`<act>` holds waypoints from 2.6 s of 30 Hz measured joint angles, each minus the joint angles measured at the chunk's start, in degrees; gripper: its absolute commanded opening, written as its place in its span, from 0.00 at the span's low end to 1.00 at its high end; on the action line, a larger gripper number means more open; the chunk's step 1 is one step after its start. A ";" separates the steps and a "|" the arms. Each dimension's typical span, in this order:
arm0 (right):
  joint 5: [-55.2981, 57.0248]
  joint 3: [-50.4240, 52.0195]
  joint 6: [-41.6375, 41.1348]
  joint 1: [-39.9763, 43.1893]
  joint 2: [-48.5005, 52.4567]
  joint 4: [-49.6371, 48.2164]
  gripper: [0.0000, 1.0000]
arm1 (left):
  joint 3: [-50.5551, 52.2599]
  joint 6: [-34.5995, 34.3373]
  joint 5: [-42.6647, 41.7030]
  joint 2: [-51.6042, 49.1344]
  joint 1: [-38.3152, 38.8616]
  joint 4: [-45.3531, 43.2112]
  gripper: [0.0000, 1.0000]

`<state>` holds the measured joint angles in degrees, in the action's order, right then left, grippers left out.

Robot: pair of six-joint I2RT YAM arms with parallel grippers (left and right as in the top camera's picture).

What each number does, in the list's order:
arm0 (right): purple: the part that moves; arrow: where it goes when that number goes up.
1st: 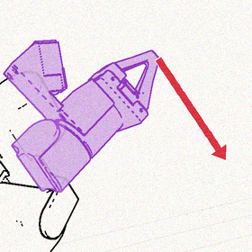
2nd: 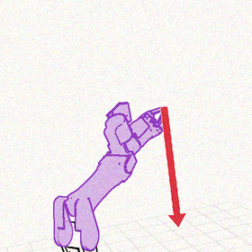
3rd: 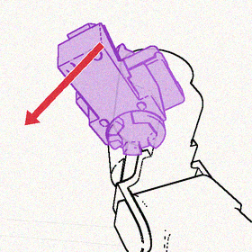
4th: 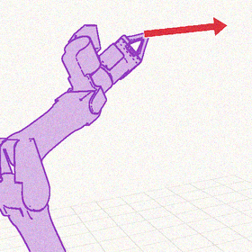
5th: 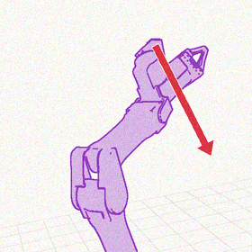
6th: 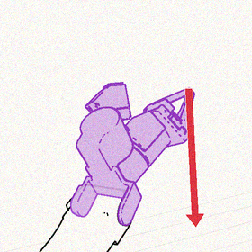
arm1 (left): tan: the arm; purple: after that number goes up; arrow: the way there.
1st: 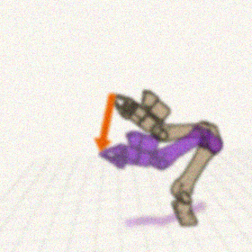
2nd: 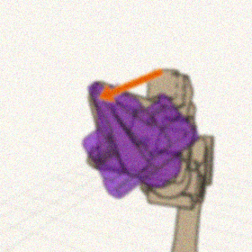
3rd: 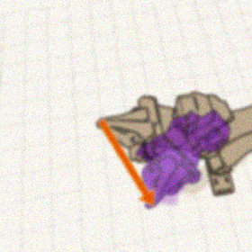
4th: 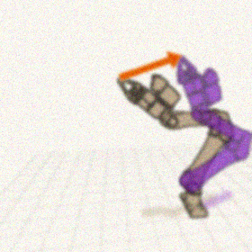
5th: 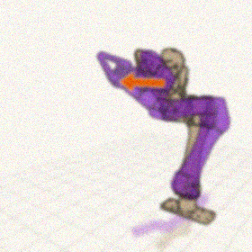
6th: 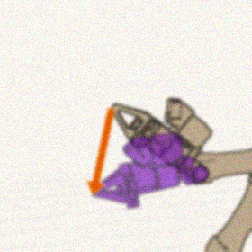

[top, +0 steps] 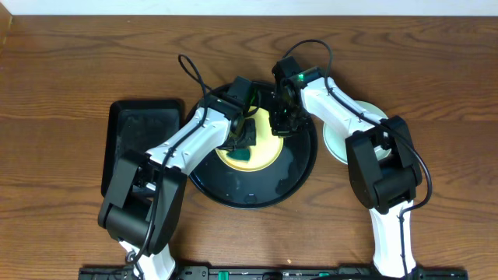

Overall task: Clean dirty plates on tray and stack at the side
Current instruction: 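Bring the sponge with the left gripper onto the yellow plate, then scrub the yellow plate with the sponge while the right gripper holds it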

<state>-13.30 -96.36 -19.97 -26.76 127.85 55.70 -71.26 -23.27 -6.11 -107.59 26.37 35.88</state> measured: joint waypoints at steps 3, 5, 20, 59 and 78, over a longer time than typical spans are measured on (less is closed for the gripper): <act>0.00 0.00 0.00 0.00 0.00 0.00 0.01 | 0.00 2.80 0.13 0.00 0.00 -2.67 0.07; 0.00 0.00 0.00 0.00 0.00 0.00 0.01 | 0.00 3.56 0.81 0.00 0.00 -3.56 0.07; 0.00 0.00 0.00 0.00 0.00 -0.02 0.01 | 0.55 10.84 4.22 0.00 0.07 -2.08 0.07; 0.22 0.00 -0.22 -0.11 0.00 -0.55 0.01 | 1.09 23.93 2.27 -1.27 0.50 2.05 0.08; -0.22 0.20 0.63 0.13 -0.09 -0.02 0.01 | 1.11 50.47 -13.46 -1.29 -1.51 5.01 0.07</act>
<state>-13.52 -96.16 -19.33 -26.63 127.76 55.68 -70.15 27.20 -19.57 -108.88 24.86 40.88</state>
